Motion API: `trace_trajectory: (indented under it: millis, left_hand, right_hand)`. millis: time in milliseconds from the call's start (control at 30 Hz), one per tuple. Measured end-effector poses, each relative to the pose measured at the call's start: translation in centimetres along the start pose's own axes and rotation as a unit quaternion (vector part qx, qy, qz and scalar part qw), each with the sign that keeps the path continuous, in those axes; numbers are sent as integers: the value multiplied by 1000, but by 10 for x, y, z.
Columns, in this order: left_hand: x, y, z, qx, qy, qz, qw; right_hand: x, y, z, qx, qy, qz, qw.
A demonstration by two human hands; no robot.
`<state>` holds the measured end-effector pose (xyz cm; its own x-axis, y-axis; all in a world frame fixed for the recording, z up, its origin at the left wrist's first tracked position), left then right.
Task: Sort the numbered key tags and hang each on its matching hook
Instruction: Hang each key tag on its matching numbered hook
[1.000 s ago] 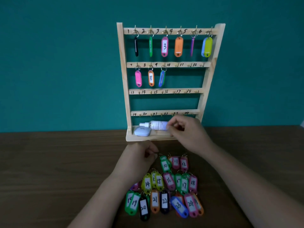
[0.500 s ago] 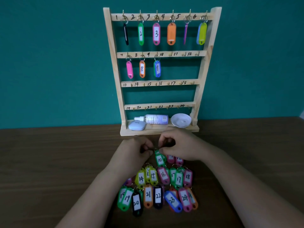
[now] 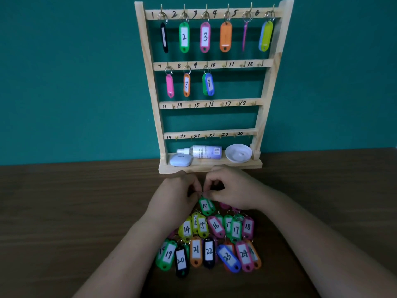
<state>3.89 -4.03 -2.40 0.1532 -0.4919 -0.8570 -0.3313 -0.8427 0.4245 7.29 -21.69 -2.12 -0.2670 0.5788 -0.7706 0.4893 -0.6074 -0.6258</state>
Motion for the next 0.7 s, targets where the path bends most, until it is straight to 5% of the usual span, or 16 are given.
trace_trajectory:
  millis: [300,700]
  left_hand:
    - [-11,-2,0,-33,46,124,991]
    - [-39,-3,2,-84,106,366,921]
  right_hand:
    - [-13,0,2,-6,85,-73,994]
    - [-24,7,4,20,157,-291,943]
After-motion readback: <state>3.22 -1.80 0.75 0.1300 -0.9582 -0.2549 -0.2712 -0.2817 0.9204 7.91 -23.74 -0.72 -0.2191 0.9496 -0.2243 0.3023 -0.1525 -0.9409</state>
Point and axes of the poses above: each hand's wrist, its own z-axis away from the middle knuckle, its own x-axis out of the palm, y = z × x, the point moved 4 cm from there along -z, towards the middle knuckle, and after that the axes turned 5 degrees about -z, right-handed, at the moved point
